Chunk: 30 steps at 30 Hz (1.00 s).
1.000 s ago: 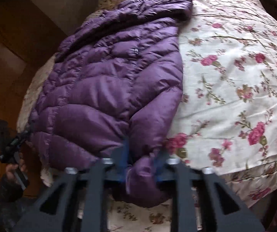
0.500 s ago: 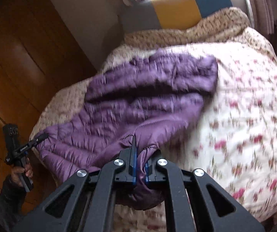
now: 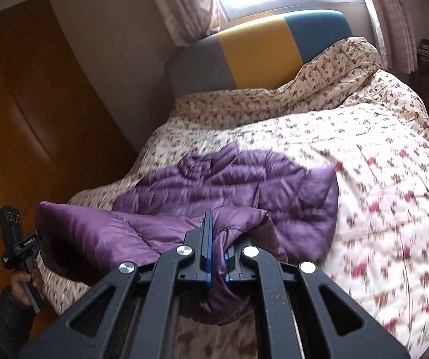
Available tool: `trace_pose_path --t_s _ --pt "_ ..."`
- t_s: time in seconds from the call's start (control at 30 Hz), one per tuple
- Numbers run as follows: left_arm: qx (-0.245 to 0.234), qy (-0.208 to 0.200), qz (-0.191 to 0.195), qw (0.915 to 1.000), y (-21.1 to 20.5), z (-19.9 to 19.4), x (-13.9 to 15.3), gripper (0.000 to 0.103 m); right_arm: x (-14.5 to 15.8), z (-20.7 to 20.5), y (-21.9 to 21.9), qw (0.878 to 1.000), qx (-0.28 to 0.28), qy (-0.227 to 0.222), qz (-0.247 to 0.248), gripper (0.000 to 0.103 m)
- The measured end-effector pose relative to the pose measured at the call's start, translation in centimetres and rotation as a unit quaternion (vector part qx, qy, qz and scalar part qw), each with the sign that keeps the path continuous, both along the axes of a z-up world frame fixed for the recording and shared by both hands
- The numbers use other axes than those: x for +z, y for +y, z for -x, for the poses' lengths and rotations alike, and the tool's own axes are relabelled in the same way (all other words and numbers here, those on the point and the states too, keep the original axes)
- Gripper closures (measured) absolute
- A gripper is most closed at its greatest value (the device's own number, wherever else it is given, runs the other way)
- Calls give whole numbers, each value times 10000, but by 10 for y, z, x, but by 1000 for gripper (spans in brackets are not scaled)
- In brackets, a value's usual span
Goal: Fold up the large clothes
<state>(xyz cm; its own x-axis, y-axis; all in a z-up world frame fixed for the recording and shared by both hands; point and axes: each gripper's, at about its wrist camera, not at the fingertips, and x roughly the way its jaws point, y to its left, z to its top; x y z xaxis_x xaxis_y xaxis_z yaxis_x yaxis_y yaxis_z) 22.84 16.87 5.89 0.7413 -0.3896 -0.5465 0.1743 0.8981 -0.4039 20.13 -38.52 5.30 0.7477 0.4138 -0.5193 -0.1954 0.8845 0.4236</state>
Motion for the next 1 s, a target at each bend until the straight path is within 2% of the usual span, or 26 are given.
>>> trace_pose_path --t_s 0.23,0.33,0.53,0.63,0.7,0.83,0.9,0.93,0.97,1.0 --pt "182 125 46 9997 -1 -82 0 94 2 -75 -8 9994 -306 94 -92 99" --pt "276 263 -112 9992 -5 -115 -10 94 -5 -109 -6 9988 -435 201 -100 99" --pt "559 697 -308 9955 -7 -172 -37 94 -40 -171 -2 9959 -657 612 -104 99" --pt "650 942 -509 9921 -11 -192 -58 94 -63 -190 1 9939 -696 850 -26 98" --pt "719 1100 -493 9901 -10 -200 -69 94 -75 -200 0 9924 -772 963 -23 95" --pt "737 1190 -511 9888 -11 -210 -78 80 -86 -205 -5 9907 -838 1051 -214 86" --pt "719 1254 -265 9891 -6 -212 -79 69 -88 -206 -7 9896 -833 1107 -383 77" --pt "801 1277 -99 9885 0 -212 -79 58 -88 -206 -11 9889 -822 1121 -532 75" --pt "859 1258 39 9883 6 -211 -78 42 -87 -206 -11 9885 -800 1119 -625 70" --pt "918 1211 144 9883 11 -210 -76 34 -85 -205 -11 9883 -774 1113 -695 61"
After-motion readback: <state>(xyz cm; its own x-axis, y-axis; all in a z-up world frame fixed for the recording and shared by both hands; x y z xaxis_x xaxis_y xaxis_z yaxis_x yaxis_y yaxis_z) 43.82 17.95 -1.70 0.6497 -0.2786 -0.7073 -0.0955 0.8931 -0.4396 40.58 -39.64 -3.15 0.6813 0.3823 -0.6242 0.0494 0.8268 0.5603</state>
